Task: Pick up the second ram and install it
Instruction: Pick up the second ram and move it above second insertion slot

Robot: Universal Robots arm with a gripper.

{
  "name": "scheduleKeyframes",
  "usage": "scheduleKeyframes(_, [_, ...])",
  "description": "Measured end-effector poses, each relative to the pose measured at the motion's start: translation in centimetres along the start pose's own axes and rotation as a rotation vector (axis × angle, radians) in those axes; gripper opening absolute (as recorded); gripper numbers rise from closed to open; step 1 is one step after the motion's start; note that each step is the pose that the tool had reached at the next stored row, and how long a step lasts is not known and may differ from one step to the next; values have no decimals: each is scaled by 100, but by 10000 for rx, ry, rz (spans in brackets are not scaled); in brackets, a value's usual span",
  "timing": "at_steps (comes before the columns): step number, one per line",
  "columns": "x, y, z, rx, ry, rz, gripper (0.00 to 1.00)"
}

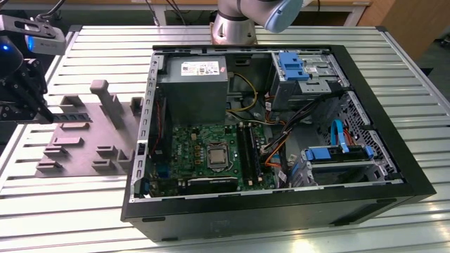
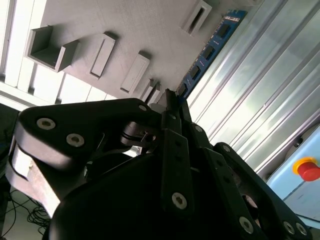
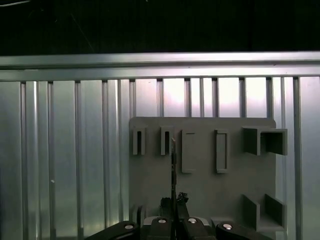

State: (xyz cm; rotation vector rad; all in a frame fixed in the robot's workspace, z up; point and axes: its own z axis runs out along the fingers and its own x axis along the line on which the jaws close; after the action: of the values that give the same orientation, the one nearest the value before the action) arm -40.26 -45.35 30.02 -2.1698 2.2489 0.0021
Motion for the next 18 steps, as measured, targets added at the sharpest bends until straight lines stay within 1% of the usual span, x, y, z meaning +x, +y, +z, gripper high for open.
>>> scheduleKeyframes(18, [-1, -1, -83, 1, -1, 0, 14])
